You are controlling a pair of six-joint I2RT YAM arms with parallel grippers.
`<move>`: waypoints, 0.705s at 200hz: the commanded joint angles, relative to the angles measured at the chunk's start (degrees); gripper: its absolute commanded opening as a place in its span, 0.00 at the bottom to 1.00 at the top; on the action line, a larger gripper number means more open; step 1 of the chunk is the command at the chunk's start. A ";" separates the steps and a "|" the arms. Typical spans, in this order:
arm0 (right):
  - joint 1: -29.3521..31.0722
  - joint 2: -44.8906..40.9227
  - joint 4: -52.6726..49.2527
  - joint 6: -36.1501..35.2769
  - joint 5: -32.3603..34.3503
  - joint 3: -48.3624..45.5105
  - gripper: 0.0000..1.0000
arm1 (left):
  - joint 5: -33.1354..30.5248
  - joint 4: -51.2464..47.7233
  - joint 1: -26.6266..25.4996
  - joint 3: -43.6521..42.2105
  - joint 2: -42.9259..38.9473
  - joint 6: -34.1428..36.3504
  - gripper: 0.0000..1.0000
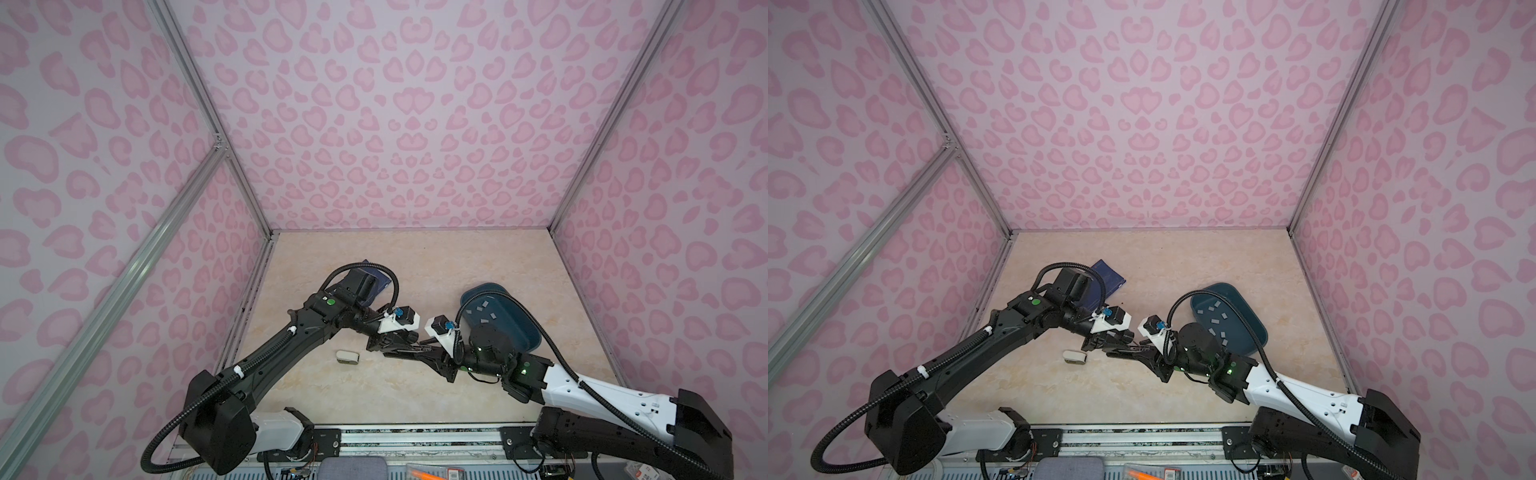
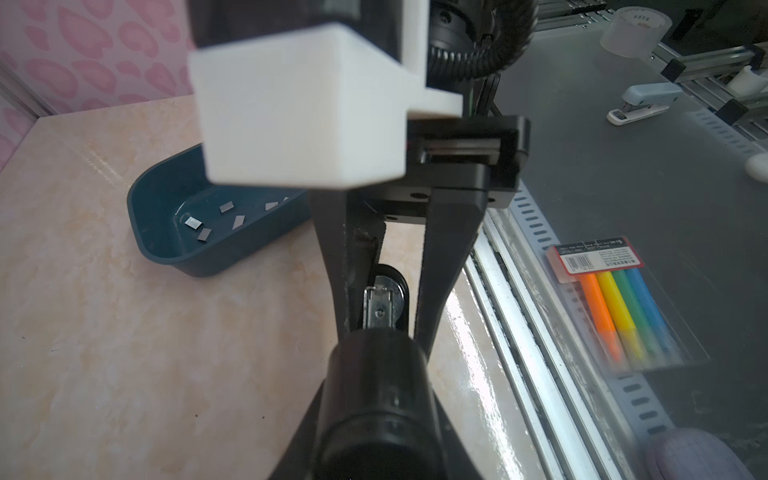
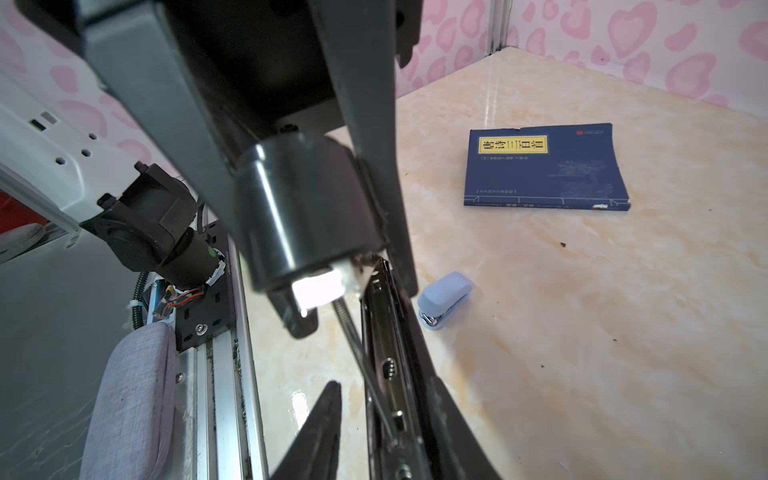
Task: Load the staples into the stapler
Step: 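Move the right gripper to the opened stapler and grip its top arm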
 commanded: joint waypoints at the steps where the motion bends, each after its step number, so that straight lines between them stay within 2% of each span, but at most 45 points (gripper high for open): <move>1: 1.55 0.75 -1.98 -1.07 2.38 -0.09 0.35 | 3.95 3.15 0.27 1.21 -0.97 0.25 0.04; 45: 2.44 2.72 -2.86 -1.95 4.97 0.57 0.32 | 4.81 2.98 0.62 0.99 -2.15 0.81 0.04; 95: 2.45 3.18 -2.92 -2.10 3.97 1.00 0.11 | 5.59 3.14 1.13 0.17 -3.05 1.72 0.04; 117: 2.42 3.01 -3.28 -2.52 4.18 0.55 0.00 | 8.63 2.53 3.54 -0.27 -3.81 4.07 0.04; 141: 2.45 2.33 -2.83 -2.18 5.31 -1.19 0.00 | 11.28 2.23 7.47 -0.03 -5.57 6.27 0.04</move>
